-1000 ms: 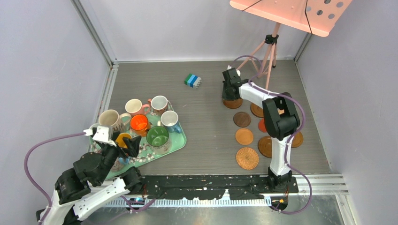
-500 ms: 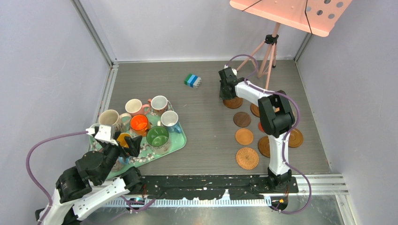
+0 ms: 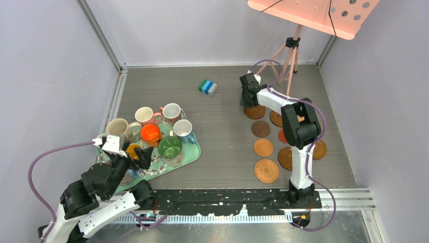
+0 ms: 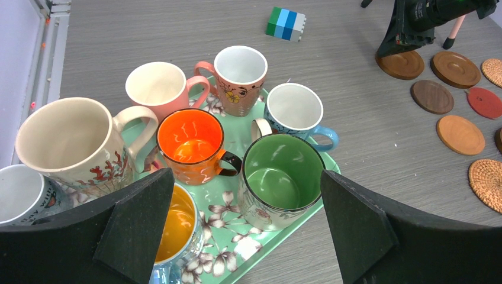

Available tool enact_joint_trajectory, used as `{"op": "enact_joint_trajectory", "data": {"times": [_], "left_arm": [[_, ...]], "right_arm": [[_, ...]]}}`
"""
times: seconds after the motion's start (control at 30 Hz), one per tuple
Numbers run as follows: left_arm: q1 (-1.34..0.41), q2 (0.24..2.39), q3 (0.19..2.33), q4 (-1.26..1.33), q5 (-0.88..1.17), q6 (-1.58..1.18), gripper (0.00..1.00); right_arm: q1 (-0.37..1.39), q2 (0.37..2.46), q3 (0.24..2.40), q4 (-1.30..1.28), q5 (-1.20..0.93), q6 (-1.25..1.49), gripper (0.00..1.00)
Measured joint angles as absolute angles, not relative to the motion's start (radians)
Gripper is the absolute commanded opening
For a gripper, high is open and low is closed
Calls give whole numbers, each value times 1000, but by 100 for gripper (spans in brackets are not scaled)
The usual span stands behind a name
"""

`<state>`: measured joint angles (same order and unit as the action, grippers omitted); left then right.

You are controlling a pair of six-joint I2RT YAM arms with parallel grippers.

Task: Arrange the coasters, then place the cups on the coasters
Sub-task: Move the coaster to the center of the board.

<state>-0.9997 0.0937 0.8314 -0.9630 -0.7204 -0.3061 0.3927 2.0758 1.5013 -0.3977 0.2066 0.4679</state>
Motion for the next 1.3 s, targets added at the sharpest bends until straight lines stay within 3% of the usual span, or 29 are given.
{"op": "enact_joint_trajectory", "data": {"times": [0.57,0.83,1.07,1.3], "left_arm": [[-1000,94,831,-963,-720,-306,98],[-1000,94,831,-963,-721,-306,98],[-1000,95,831,-963,-721,-306,98],[-1000,117,830,-963,-722,-306,99]], "right_arm": [[349,2046,1457,-369,203,417,13],[338,2041,1514,-405,199,334,21],[358,1908,1510,-447,168,307,36],[507,1620,1372,-437,165,290,61]]}}
